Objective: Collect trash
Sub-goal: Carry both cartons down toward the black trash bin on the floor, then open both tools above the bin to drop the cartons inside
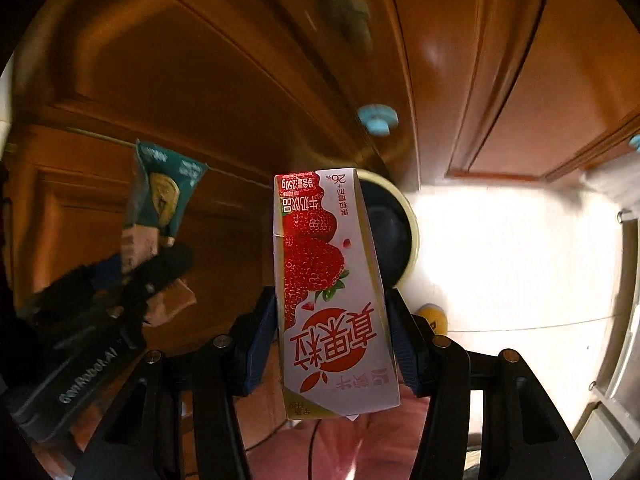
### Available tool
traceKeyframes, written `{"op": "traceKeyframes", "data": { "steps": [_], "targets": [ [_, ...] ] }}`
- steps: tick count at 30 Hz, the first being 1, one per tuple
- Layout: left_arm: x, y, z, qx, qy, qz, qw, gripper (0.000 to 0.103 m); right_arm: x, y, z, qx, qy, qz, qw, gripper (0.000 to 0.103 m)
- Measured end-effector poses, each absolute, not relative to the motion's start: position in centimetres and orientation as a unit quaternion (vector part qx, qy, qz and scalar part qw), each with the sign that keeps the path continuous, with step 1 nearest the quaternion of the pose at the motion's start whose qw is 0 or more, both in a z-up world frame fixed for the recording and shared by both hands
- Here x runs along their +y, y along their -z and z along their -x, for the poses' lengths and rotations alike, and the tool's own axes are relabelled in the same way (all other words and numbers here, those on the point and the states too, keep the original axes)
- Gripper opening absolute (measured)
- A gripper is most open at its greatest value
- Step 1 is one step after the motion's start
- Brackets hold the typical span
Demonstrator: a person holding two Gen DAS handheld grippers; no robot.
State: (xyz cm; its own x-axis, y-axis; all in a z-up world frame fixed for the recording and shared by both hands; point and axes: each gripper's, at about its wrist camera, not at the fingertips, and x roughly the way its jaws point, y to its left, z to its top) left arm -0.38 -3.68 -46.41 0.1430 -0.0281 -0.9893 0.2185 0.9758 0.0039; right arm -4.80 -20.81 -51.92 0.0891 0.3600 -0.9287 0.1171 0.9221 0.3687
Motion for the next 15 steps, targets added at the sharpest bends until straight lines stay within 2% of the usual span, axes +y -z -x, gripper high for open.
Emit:
{"op": "traceKeyframes", "data": {
  "steps": [9, 13, 15],
  "targets": [
    [-2.9, 55.6, -0.8, 0.679, 0.078, -0.124, 0.720, 0.037, -19.3, 61.7, 3.8, 0.696, -0.072, -0.161, 0.696, 0.054],
    [-2.5, 57.1, -1.2, 0.688, 0.077, -0.121, 0.711, 0.037, -18.5, 64.3, 3.0, 0.706, -0.078, -0.160, 0.685, 0.054],
    [-2.5, 57.5, -1.3, 0.697, 0.077, -0.112, 0.704, 0.041, -18.2, 64.8, 2.9, 0.708, -0.082, -0.158, 0.683, 0.055]
  ]
}}
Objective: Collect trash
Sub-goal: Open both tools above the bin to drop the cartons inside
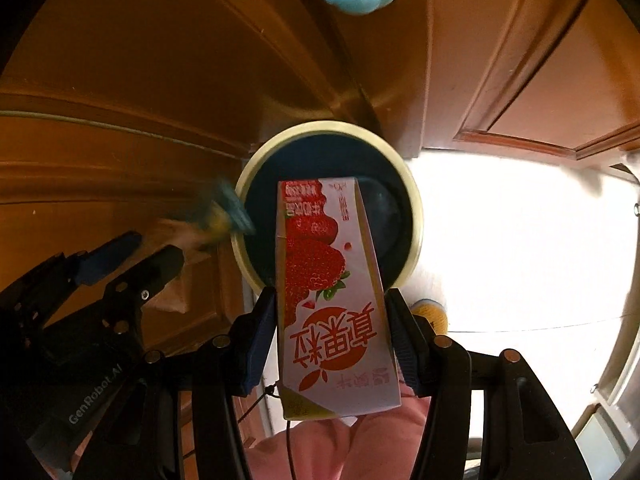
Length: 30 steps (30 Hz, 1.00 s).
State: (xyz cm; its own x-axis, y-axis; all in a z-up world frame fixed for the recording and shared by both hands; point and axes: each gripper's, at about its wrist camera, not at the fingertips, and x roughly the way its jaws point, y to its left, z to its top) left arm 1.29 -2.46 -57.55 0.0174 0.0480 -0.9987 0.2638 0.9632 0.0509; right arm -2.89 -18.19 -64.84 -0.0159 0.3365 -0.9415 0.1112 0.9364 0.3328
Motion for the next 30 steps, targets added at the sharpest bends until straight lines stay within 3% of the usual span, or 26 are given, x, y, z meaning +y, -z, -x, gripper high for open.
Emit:
{"op": "traceKeyframes", "data": {
  "steps": [4, 9, 11, 21, 30],
  "targets": [
    [-2.5, 57.8, -1.4, 0.702, 0.073, -0.108, 0.700, 0.047, -18.4, 65.2, 1.9, 0.713, -0.083, -0.159, 0.678, 0.060],
    [-3.4, 57.1, -1.3, 0.696, 0.073, -0.114, 0.705, 0.050, -19.6, 65.0, 2.0, 0.715, -0.078, -0.184, 0.670, 0.079],
    [-3.7, 56.5, -1.3, 0.695, 0.068, -0.115, 0.706, 0.050, -20.0, 64.4, 2.0, 0.711, -0.079, -0.193, 0.672, 0.082],
    [-3.5, 51.1, -0.6, 0.703, 0.056, -0.094, 0.702, 0.050, -21.2, 59.5, 2.9, 0.703, -0.078, -0.202, 0.677, 0.082],
    [-3.9, 42.3, 1.6, 0.692, 0.060, -0.089, 0.714, 0.050, -21.9, 52.8, 5.2, 0.701, -0.070, -0.203, 0.680, 0.082]
  ]
}}
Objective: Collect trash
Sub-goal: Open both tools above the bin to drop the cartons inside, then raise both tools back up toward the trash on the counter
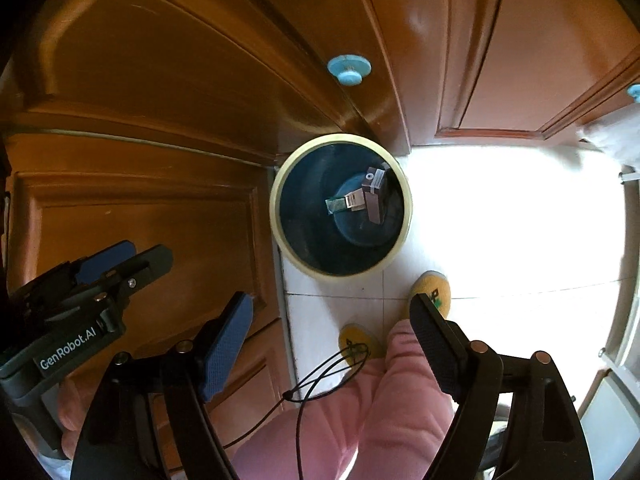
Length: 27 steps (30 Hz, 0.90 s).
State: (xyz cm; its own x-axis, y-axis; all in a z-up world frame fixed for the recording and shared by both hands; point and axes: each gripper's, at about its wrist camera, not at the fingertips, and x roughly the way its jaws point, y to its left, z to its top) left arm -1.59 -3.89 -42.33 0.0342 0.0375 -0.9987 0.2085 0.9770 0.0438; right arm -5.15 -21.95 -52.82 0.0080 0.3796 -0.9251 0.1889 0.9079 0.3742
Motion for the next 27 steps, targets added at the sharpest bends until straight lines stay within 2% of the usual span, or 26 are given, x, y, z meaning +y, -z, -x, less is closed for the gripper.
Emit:
{"op": "traceKeyframes", "data": {
  "steps": [8, 27],
  "targets": [
    [-3.6, 33.0, 3.5, 0.652, 0.078, -0.077, 0.751, 0.050, -22.1, 42.4, 7.5, 0.670, -0.070, -0.167, 0.720, 0.082],
    [-2.0, 4.7, 6.4, 0.474, 0.105, -0.049, 0.873, 0.050, -20.4, 14.3, 10.4, 0.516, -0.065, -0.140, 0.842, 0.082]
  ]
}}
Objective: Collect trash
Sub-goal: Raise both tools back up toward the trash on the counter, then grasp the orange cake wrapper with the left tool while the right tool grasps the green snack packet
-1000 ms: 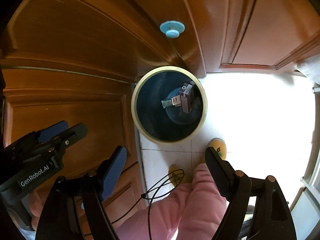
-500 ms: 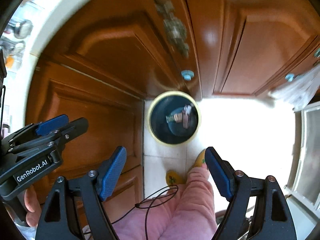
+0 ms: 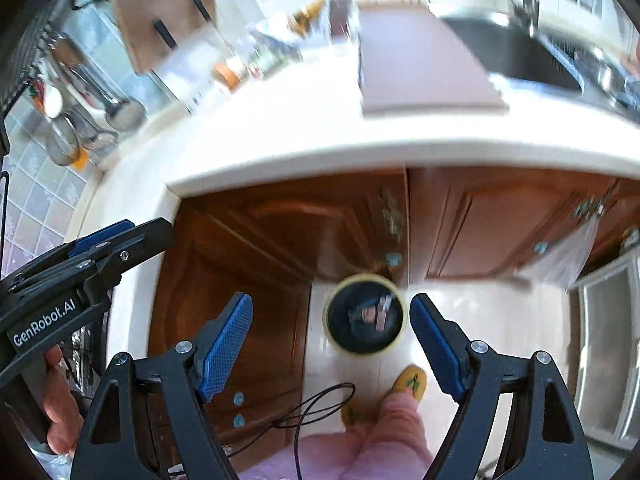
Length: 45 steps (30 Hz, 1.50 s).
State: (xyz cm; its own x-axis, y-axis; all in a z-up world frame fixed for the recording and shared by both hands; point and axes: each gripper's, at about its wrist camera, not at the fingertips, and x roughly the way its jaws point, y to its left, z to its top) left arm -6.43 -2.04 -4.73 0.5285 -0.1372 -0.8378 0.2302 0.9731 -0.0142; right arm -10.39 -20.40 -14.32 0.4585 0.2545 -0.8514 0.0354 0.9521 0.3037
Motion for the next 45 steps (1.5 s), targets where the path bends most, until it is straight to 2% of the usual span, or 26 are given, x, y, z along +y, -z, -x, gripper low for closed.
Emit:
{"op": "traceKeyframes", "data": {
  "steps": [8, 17, 24, 35, 45],
  "targets": [
    [-1.1, -1.2, 6.2, 0.434, 0.089, -0.039, 0.896, 0.050, -20.1, 3.4, 10.6, 0.449, -0.066, -0.119, 0.883, 0.083],
    [-0.3, -0.2, 1.4, 0.443, 0.074, -0.013, 0.893, 0.050, -20.5, -1.6, 6.7, 0.413, -0.091, -0.109, 0.899, 0.085],
    [0.4, 0.9, -5.4, 0.451, 0.043, 0.019, 0.891, 0.050, -22.6, -0.4, -1.4, 0.410, -0.128, -0.109, 0.897, 0.085],
    [2.8, 4.4, -19.0, 0.485, -0.048, 0.083, 0.869, 0.050, -26.8, 3.0, -18.5, 0.427, -0.190, -0.101, 0.878, 0.085],
    [2.9, 9.5, -27.2, 0.499, -0.101, 0.115, 0.853, 0.050, -25.7, 7.4, -29.7, 0.469, -0.261, -0.096, 0.838, 0.067]
  ]
}}
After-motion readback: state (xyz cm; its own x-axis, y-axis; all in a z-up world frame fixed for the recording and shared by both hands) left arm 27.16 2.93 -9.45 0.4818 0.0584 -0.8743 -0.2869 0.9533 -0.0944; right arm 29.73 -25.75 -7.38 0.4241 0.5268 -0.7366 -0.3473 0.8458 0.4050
